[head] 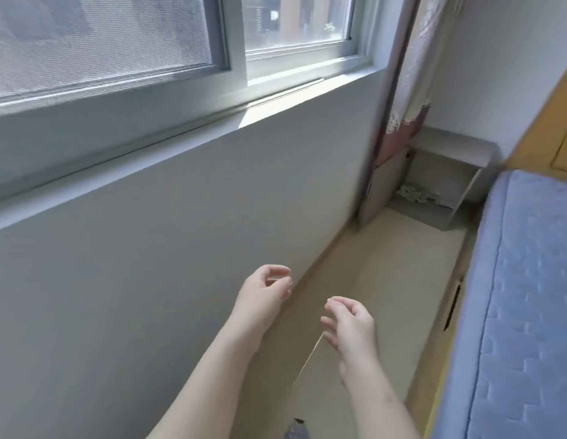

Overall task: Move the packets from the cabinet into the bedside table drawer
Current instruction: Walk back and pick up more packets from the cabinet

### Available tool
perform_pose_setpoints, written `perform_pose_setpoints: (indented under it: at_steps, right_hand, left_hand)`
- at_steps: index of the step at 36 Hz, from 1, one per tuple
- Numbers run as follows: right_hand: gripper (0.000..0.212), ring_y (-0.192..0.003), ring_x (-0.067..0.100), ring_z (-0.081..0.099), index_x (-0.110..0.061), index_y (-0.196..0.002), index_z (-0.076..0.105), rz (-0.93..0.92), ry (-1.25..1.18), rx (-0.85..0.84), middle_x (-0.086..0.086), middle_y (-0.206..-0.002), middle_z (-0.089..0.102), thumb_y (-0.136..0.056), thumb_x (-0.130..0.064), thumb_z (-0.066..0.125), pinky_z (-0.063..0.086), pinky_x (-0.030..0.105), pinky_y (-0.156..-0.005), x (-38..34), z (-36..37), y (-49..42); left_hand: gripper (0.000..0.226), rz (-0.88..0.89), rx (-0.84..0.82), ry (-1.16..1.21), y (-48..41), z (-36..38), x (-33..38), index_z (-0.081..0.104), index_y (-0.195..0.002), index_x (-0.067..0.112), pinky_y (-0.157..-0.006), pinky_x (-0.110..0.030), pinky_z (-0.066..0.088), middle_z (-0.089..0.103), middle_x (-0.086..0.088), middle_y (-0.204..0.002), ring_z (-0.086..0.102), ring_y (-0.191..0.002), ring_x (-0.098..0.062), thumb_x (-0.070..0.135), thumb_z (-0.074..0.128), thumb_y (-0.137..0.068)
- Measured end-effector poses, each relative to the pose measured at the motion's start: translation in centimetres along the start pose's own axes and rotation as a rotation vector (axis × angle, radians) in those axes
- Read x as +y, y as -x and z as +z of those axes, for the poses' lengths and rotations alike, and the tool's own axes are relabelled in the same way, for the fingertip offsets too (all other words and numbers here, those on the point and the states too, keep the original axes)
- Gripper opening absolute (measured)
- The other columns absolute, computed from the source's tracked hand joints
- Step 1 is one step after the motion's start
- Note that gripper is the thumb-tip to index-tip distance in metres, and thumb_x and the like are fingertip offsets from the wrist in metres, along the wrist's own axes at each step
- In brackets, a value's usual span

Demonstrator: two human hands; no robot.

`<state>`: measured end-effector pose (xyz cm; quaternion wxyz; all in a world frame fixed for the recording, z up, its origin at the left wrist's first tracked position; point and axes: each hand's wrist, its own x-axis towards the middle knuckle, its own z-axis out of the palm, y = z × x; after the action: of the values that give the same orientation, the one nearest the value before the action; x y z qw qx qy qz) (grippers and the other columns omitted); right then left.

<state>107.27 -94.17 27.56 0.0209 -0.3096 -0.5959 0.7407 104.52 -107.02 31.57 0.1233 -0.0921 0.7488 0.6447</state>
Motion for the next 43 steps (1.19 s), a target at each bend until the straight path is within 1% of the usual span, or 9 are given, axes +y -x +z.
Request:
perform_pose_setpoints:
  at_steps: [4, 8, 11, 16, 20, 24, 29, 36, 43]
  right_hand:
    - [0.007, -0.078, 0.016, 0.059, -0.016, -0.088, 0.058, -0.052, -0.038, 0.043, 0.002, -0.094, 0.061, -0.091, -0.011, 0.054, 0.047, 0.027, -0.067, -4.1, 1.7, -7.7]
    - [0.007, -0.075, 0.015, 0.057, -0.016, -0.088, 0.058, -0.075, -0.057, 0.089, 0.001, -0.091, 0.060, -0.091, -0.011, 0.054, 0.046, 0.027, -0.067, -8.8, 2.6, -14.9]
    - [0.005, -0.074, 0.014, 0.057, -0.015, -0.090, 0.059, -0.089, -0.048, 0.115, 0.000, -0.089, 0.060, -0.091, -0.012, 0.055, 0.047, 0.026, -0.067, -11.9, 3.0, -19.3]
    - [0.008, -0.078, 0.015, 0.058, -0.013, -0.097, 0.060, -0.089, -0.042, 0.166, 0.000, -0.093, 0.061, -0.092, -0.013, 0.054, 0.048, 0.027, -0.069, -15.6, 2.7, -26.8]
    - [0.007, -0.080, 0.016, 0.059, -0.015, -0.094, 0.060, -0.076, -0.079, 0.246, 0.000, -0.093, 0.061, -0.091, -0.013, 0.054, 0.048, 0.027, -0.070, -17.6, 2.1, -33.6]
    - [0.007, -0.082, 0.017, 0.059, -0.017, -0.089, 0.058, -0.054, -0.094, 0.291, 0.000, -0.092, 0.061, -0.092, -0.014, 0.053, 0.048, 0.027, -0.070, -20.5, 2.1, -40.4]
    - [0.008, -0.086, 0.019, 0.060, -0.019, -0.088, 0.059, -0.067, -0.127, 0.341, 0.001, -0.095, 0.062, -0.092, -0.014, 0.054, 0.049, 0.027, -0.072, -25.2, 1.6, -48.2]
    - [0.008, -0.083, 0.017, 0.061, -0.018, -0.087, 0.060, -0.030, -0.210, 0.453, 0.001, -0.095, 0.062, -0.091, -0.013, 0.055, 0.048, 0.027, -0.068, -28.0, -4.1, -57.1]
    - [0.010, -0.079, 0.015, 0.060, -0.018, -0.084, 0.059, -0.010, -0.233, 0.490, 0.001, -0.093, 0.063, -0.091, -0.012, 0.055, 0.045, 0.026, -0.062, -32.3, -12.8, -69.3]
  left_hand:
    - [0.015, 0.043, -0.033, -0.039, -8.3, 2.3, 3.4, 0.059, -0.094, 0.032, -0.077, -0.024, 0.047, 0.064, 0.004, -0.102, 0.064, -0.091, -0.007, 0.018, 0.053, -0.093]
    - [0.014, 0.080, -0.066, -0.060, -15.9, 5.1, 7.6, 0.060, -0.094, 0.030, -0.084, -0.028, 0.047, 0.065, 0.002, -0.102, 0.064, -0.089, -0.008, 0.017, 0.054, -0.092]
    - [0.015, 0.096, -0.110, -0.048, -20.9, 7.3, 10.1, 0.059, -0.096, 0.030, -0.080, -0.025, 0.047, 0.064, 0.003, -0.103, 0.063, -0.087, -0.004, 0.017, 0.052, -0.093]
    - [0.015, 0.078, -0.173, -0.043, -29.0, 11.6, 12.6, 0.060, -0.100, 0.028, -0.081, -0.026, 0.048, 0.065, 0.003, -0.102, 0.063, -0.087, -0.005, 0.018, 0.052, -0.093]
    - [0.014, 0.096, -0.254, -0.088, -36.2, 15.8, 14.6, 0.060, -0.100, 0.027, -0.086, -0.029, 0.047, 0.065, 0.003, -0.100, 0.063, -0.088, -0.008, 0.017, 0.053, -0.092]
    - [0.018, 0.121, -0.318, -0.090, -43.3, 19.6, 17.4, 0.060, -0.106, 0.025, -0.078, -0.026, 0.046, 0.063, 0.005, -0.092, 0.060, -0.083, -0.008, 0.018, 0.053, -0.091]
    - [0.016, 0.116, -0.366, -0.119, -51.1, 24.2, 20.7, 0.060, -0.101, 0.029, -0.084, -0.029, 0.048, 0.065, 0.004, -0.091, 0.062, -0.094, -0.015, 0.020, 0.054, -0.091]
    - [0.013, 0.070, -0.481, -0.183, -59.2, 34.7, 22.6, 0.060, -0.097, 0.027, -0.086, -0.030, 0.048, 0.066, 0.002, -0.097, 0.063, -0.091, -0.013, 0.018, 0.054, -0.091]
    - [0.014, 0.079, -0.483, -0.185, -67.2, 48.3, 25.1, 0.059, -0.088, 0.027, -0.074, -0.026, 0.044, 0.064, 0.001, -0.090, 0.061, -0.083, -0.014, 0.015, 0.054, -0.091]
